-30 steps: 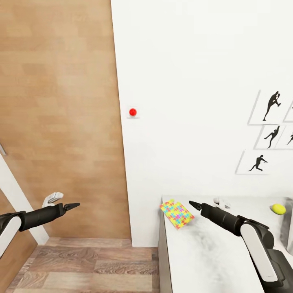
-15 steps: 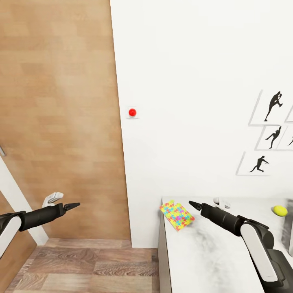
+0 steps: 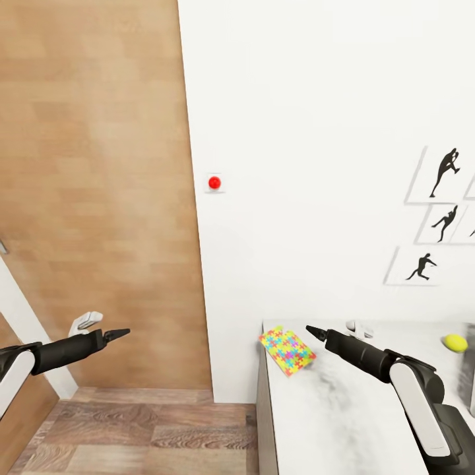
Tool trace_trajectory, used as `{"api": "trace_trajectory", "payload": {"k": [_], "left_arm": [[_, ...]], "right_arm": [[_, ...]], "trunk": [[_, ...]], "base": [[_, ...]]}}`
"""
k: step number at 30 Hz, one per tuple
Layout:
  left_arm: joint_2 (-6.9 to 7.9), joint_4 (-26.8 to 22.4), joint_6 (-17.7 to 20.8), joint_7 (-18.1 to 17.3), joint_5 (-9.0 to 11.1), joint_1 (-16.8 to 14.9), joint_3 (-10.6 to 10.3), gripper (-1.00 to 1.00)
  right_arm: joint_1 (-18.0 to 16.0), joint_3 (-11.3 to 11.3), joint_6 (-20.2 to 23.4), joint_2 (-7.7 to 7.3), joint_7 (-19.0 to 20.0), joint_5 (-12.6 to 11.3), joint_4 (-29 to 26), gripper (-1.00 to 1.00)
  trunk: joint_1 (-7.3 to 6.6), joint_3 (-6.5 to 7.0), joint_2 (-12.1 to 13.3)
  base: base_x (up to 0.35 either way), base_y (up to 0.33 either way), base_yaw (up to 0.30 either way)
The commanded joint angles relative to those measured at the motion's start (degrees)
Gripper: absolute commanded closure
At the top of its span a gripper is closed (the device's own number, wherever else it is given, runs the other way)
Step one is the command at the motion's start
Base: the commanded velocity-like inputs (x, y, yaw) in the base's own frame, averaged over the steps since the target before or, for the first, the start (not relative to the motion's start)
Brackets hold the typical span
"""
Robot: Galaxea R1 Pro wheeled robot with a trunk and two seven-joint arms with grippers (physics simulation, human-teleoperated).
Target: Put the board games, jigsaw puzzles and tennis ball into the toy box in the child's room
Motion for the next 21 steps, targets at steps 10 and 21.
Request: {"api": "trace_trajectory", "payload": {"k": [10, 21], "left_arm": [[-0.02, 0.0, 0.3, -0.2, 0.0, -0.1, 0.0, -1.00], [-0.02, 0.0, 0.3, -0.2, 0.0, -0.1, 0.1, -1.00]], "right_arm": [[-0.1, -0.1, 0.3, 0.01, 0.5, 0.4, 0.0, -1.00], [-0.1, -0.1, 0.3, 0.01, 0.5, 0.4, 0.0, -1.00]], "trunk": [[0.05, -0.13, -0.1], [0.05, -0.13, -0.1]], "base": [[0.211, 0.000, 0.000], [0.184, 0.000, 0.000]]}}
